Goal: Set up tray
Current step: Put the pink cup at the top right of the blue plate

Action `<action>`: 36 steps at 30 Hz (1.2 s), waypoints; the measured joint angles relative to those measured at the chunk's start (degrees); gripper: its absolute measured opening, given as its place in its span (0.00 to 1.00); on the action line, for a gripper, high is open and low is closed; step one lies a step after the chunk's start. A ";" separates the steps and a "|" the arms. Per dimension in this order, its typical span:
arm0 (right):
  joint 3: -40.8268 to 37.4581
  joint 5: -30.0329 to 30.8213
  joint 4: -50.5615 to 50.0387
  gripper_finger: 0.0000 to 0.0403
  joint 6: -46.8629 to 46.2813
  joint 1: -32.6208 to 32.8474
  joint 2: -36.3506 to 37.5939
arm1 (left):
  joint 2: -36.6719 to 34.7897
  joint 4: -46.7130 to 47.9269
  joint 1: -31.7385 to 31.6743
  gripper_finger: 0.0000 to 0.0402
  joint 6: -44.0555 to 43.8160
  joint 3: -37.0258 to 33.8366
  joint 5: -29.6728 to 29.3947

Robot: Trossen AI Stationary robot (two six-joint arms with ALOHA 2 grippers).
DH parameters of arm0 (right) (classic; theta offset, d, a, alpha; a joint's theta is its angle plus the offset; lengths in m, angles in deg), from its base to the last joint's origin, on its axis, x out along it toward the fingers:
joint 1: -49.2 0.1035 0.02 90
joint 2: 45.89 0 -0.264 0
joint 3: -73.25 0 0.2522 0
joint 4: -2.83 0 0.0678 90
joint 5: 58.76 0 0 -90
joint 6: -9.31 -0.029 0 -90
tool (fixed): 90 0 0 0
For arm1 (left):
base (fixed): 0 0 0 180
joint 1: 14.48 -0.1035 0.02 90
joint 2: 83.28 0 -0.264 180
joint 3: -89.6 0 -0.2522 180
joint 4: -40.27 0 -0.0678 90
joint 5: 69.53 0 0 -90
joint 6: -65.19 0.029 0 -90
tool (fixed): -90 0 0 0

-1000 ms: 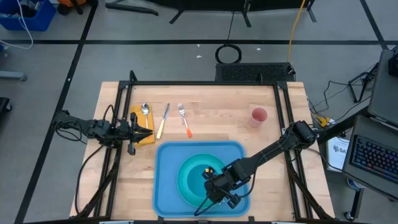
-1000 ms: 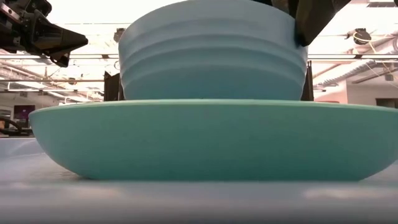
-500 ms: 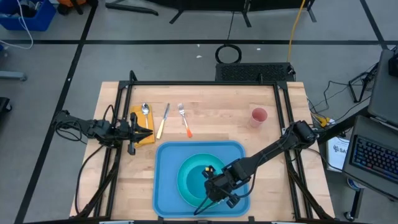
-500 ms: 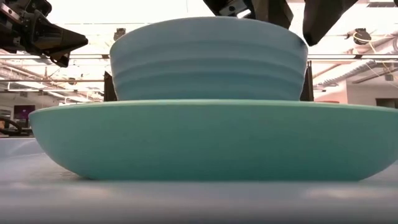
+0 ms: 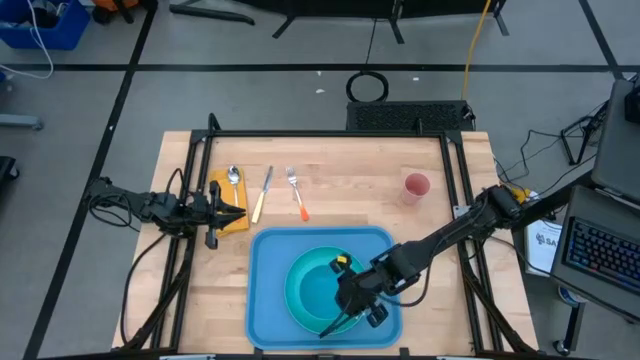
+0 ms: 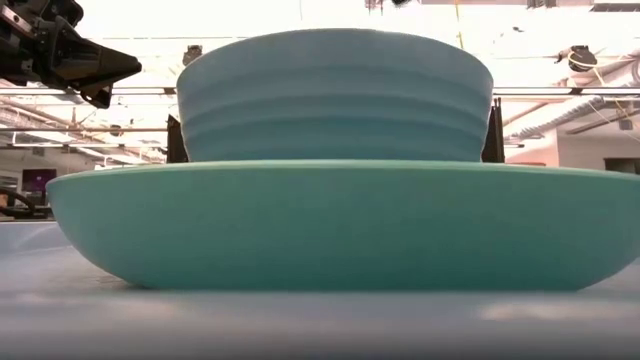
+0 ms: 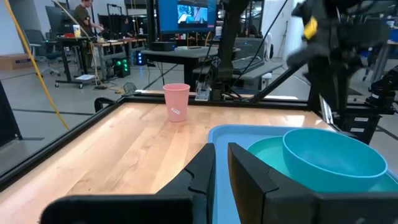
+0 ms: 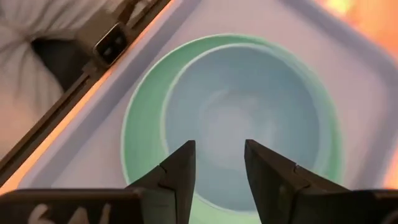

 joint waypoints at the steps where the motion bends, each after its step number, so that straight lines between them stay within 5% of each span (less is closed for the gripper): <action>1: 0.00 0.77 -0.05 0.31 -0.21 0.00 0.95 | 0.00 0.04 0.01 0.12 -0.01 0.00 0.00; 17: 0.00 25.29 -12.11 0.31 -6.67 -3.03 10.88 | 0.00 0.24 0.01 0.12 -0.17 0.00 0.00; 36: -0.02 31.62 -38.38 0.31 -34.09 -14.56 11.51 | 0.00 0.27 0.02 0.12 -0.81 0.00 0.02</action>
